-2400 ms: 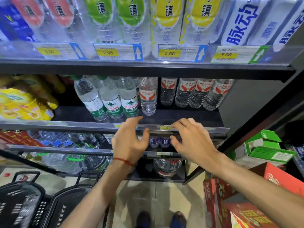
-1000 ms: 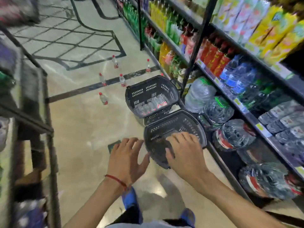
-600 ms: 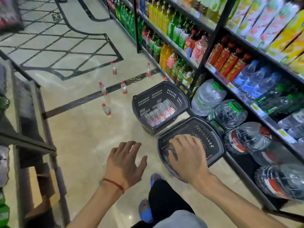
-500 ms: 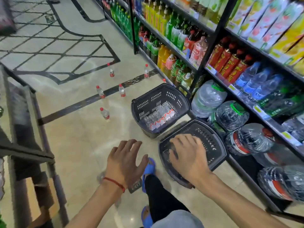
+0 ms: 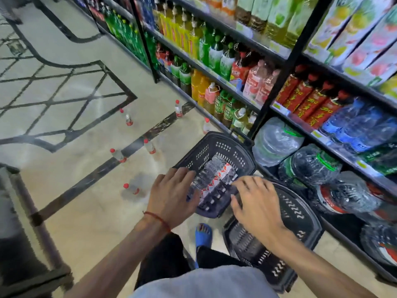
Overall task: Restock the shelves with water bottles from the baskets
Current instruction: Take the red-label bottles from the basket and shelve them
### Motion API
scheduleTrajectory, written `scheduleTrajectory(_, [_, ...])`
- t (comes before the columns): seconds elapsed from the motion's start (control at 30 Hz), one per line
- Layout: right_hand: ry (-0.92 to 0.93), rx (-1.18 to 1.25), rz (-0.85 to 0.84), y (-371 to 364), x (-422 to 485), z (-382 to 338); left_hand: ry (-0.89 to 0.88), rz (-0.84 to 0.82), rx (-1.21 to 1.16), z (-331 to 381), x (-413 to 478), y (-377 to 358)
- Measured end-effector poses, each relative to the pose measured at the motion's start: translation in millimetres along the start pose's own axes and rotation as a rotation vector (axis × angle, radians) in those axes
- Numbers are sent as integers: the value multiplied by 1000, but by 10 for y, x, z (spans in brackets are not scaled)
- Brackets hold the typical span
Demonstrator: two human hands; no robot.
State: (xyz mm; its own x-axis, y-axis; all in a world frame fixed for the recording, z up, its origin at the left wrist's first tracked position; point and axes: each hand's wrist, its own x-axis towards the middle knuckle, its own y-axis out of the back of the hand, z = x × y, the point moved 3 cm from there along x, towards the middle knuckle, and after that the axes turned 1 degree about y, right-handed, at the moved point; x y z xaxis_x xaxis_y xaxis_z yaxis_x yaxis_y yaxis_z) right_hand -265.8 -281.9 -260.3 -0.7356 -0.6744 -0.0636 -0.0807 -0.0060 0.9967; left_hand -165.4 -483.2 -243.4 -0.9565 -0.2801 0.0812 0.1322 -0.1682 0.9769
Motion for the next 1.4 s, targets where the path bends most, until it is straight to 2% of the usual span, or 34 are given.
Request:
scheduleTrajectory(0.2, [-187,-21,10,31,646,48,-220,-82,2,-427,1101,-52])
scheduleTrajectory(0.4, [-549,-1,37,-12,1009,-192,-524,-236,41,-711,2120,-244])
scheduleTrajectory(0.67, [-923,47,50,18,1143,-577,-935,-290,126,-631,2882,-296])
scheduleTrajectory(0.97, [-1014,49,-18,-306,1001,-410,-1205,-318,210,-151,3047,-671])
scheduleTrajectory(1.07, [-1063,83,-29,-418,1054,-415,-1285,-379,265,-87,3172,-848])
scheduleTrajectory(1.2, [-1166,79,8,-633,1298,-440,-1468,-392,326,-33,3496,-1235])
scheduleTrajectory(1.4, [-1308,123,-6,-1190,1875,-399,-1745,-424,279,141,3974,-1928])
